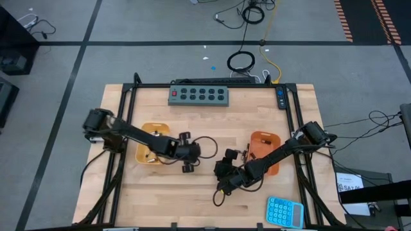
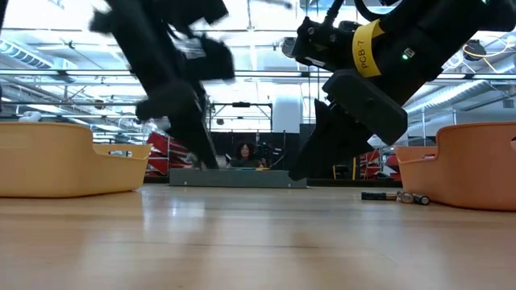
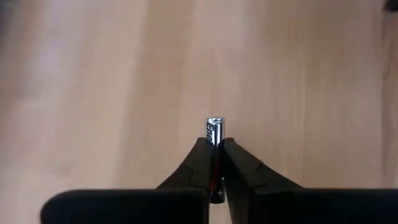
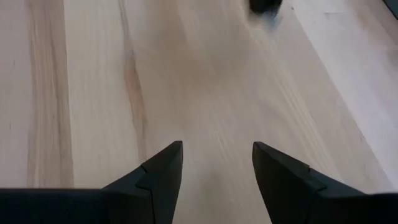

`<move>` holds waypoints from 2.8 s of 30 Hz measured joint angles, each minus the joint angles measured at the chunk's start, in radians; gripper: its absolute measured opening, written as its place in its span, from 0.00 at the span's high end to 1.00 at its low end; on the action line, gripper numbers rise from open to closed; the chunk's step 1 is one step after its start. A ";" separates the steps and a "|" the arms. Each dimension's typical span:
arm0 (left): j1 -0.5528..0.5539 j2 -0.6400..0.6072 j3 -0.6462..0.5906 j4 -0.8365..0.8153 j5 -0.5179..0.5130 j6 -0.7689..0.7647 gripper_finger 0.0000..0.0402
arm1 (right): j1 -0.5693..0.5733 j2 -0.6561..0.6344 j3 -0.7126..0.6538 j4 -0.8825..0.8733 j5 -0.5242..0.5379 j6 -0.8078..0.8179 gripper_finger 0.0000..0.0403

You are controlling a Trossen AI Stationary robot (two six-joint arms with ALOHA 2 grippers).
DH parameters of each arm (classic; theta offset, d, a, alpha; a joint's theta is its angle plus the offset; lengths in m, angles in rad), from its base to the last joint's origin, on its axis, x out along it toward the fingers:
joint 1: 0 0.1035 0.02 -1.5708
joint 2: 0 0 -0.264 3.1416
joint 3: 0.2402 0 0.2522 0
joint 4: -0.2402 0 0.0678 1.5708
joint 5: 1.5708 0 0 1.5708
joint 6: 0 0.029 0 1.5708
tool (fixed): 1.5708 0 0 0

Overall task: Sort batteries
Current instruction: Put the silver battery into the yellow bin, then put the black battery into the orange bin

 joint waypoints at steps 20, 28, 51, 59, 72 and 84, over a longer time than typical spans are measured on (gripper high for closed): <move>-0.135 -0.680 -0.429 -0.447 -0.115 -0.764 0.84 | -0.064 0.000 0.000 0.030 -0.061 -0.097 0.54; -0.155 -0.681 -0.415 -0.403 -0.232 -0.683 0.60 | -0.089 -0.008 0.000 -0.009 -0.114 -0.132 0.54; -0.147 -0.315 -0.436 0.864 -0.425 0.380 0.57 | -0.357 -0.228 0.001 -0.430 -0.497 -0.053 0.57; -0.115 -0.214 -0.437 1.052 -0.217 0.436 0.57 | -0.365 -0.157 0.089 -0.699 -0.557 -0.034 0.66; -0.105 -0.216 -0.550 1.184 -0.122 0.394 0.57 | -0.418 0.063 0.258 -0.881 -0.636 -0.222 0.59; -0.107 -0.216 -0.571 1.213 -0.135 0.360 0.57 | -0.464 0.096 0.259 -0.877 -0.678 -0.216 0.72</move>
